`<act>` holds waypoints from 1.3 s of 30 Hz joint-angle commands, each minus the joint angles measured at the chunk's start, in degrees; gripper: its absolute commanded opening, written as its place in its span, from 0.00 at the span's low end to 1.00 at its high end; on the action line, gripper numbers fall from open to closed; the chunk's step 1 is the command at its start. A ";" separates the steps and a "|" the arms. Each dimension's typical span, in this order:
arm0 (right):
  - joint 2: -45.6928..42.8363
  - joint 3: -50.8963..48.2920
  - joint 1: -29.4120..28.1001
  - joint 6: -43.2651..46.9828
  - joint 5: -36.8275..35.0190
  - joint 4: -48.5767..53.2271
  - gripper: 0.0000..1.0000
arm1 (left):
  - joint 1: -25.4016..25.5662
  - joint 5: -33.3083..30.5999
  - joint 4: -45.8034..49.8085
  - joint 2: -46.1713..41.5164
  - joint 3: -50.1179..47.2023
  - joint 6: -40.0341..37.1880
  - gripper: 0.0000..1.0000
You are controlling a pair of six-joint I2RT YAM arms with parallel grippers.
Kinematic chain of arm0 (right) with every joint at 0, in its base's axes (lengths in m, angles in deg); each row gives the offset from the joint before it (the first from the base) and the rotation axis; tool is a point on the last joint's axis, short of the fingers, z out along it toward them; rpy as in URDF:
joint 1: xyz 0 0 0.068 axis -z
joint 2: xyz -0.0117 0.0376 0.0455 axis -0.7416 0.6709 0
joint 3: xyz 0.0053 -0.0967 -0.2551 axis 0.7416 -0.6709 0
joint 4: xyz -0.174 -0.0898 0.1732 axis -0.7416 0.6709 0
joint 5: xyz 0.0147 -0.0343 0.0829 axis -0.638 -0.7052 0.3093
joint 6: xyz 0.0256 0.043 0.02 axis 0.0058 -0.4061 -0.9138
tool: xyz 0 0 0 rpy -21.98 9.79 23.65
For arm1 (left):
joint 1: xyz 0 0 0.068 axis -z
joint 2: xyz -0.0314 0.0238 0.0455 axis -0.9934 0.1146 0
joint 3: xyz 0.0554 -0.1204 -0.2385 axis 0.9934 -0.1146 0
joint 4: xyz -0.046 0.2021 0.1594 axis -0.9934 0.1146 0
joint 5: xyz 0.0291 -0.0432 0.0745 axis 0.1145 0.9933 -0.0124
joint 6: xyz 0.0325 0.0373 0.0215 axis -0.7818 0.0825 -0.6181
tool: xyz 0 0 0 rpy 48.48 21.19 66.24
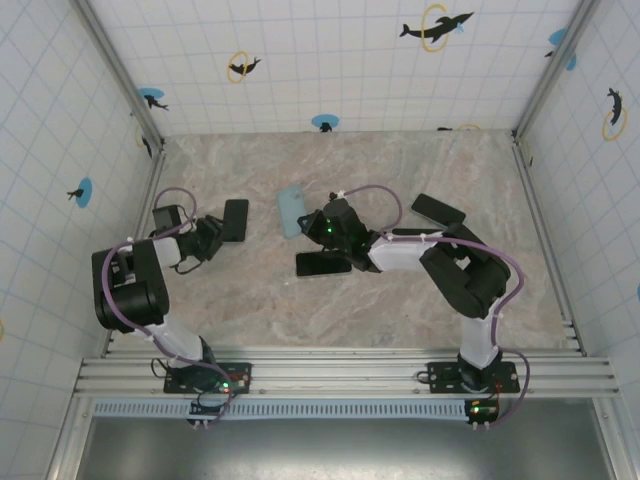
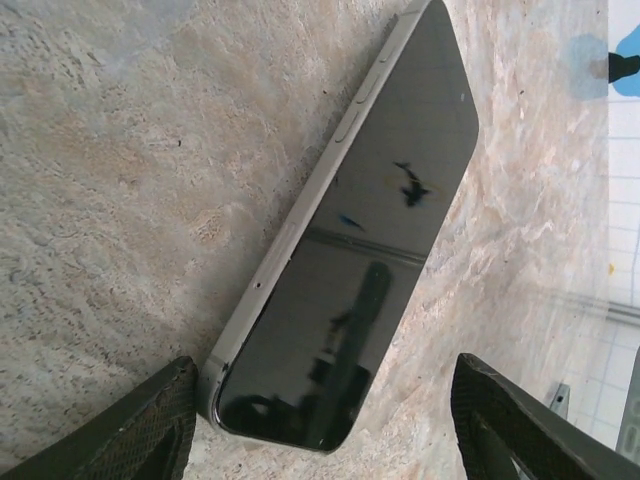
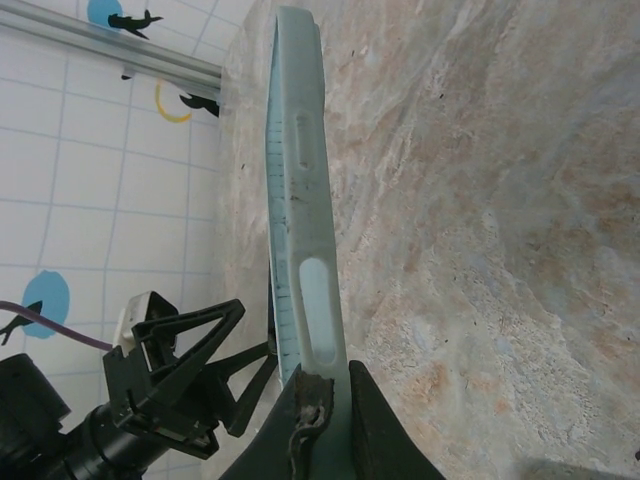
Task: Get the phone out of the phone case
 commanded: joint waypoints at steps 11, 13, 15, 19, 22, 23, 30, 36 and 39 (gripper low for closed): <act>8.62 9.41 -5.35 -5.44 -12.78 2.73 0.01 | -0.43 -6.80 14.16 -7.21 -1.20 -5.95 0.80; 10.47 11.76 -5.79 -5.45 -13.33 3.80 0.01 | -0.43 -6.28 14.82 -9.66 -1.61 -5.96 0.82; 12.55 14.62 -6.01 -5.25 -13.11 5.13 0.01 | -0.48 -5.79 14.94 -12.50 -2.55 -5.71 0.84; 16.60 19.63 -6.64 -5.53 -13.13 7.76 0.02 | -0.43 -5.24 15.08 -18.70 -4.75 -4.38 0.88; 19.37 23.61 -6.90 -5.63 -12.98 9.97 0.02 | -0.44 -5.12 15.56 -22.42 -6.26 -3.63 0.90; 20.23 24.82 -7.04 -5.58 -12.91 10.34 0.02 | -0.43 -5.03 15.91 -23.49 -6.60 -3.57 0.90; 24.91 30.49 -7.60 -6.89 -12.18 13.39 0.04 | -0.43 -5.25 17.26 -29.51 -8.42 -2.04 0.90; 26.88 32.36 -8.22 -7.08 -11.05 13.52 0.13 | -0.43 -5.08 18.29 -31.75 -8.78 -1.92 0.90; 27.35 33.42 -8.40 -6.71 -11.11 14.09 0.16 | -0.43 -4.90 18.46 -32.11 -8.90 -1.76 0.90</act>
